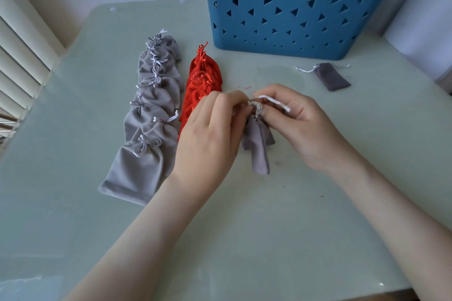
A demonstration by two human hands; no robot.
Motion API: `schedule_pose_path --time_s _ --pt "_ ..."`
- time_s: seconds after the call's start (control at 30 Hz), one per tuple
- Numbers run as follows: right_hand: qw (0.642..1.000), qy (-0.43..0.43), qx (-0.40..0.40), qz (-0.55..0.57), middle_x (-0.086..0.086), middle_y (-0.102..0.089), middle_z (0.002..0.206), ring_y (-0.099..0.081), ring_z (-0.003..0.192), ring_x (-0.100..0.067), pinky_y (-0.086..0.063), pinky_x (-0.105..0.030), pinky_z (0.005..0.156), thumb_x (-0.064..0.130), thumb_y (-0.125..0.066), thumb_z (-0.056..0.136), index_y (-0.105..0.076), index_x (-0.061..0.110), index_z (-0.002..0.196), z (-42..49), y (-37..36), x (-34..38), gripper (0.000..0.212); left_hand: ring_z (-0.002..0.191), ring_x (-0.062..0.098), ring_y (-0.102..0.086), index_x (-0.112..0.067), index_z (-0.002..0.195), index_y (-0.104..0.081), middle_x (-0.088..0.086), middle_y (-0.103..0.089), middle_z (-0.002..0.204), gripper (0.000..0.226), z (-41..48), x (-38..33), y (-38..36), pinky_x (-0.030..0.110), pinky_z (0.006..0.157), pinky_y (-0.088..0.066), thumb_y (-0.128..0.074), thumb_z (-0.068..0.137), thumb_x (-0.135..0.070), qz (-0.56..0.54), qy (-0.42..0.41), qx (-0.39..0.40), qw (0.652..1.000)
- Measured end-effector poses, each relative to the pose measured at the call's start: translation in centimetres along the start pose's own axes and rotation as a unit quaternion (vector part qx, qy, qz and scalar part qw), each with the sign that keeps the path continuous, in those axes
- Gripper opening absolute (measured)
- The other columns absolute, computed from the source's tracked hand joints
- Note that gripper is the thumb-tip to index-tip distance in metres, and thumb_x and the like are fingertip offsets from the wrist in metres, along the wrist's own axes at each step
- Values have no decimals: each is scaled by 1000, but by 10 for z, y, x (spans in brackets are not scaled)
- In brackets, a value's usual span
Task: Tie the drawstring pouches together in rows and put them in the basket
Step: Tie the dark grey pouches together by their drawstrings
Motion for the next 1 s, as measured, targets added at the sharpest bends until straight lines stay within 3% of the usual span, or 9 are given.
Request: schedule_pose_path --time_s 0.1,0.33,0.73,0.9,1.0 --pt "1000 7 -2 -11 2 -59 80 -51 78 -8 -44 -15 71 10 -50 95 -60 21 90 0 1 0 16 77 23 -51 0 95 -60 13 -61 83 21 0 -1 2 29 72 -42 -46 98 -15 2 -1 -10 1000" --pt "999 13 -14 -43 3 -59 74 -53 68 -10 -43 -18 65 9 -51 92 -60 17 87 2 5 0 13 64 31 -54 1 81 -64 12 -61 71 24 0 -5 2 42 61 -44 -50 96 -11 74 -54 -11 996" --pt "996 0 -47 -79 1 -56 71 -52 64 -7 -44 -17 60 11 -53 88 -59 17 82 3 12 -6 10 62 25 -36 -7 71 -54 8 -45 64 21 6 -15 0 34 59 -28 -52 92 -5 155 -125 33 979" --pt "978 -11 -117 -175 4 -53 66 -50 62 -21 -43 -31 63 16 -54 81 -56 17 76 3 32 -10 5 59 29 -38 -9 67 -48 9 -42 61 23 6 -14 4 37 59 -30 -50 89 -3 160 -111 9 981" --pt "966 -12 -205 -160 -5 -53 68 -50 60 -17 -44 -24 60 12 -51 78 -53 19 72 1 64 -3 9 62 30 -41 -5 67 -49 13 -48 63 20 9 1 17 40 60 -35 -48 86 0 149 -51 -23 987"
Point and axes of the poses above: each hand's wrist, its own z-axis towards the middle knuckle, its own y-axis out of the back of the hand, x = y × z, the point moved 7 cm from there along z, towards the middle knuckle
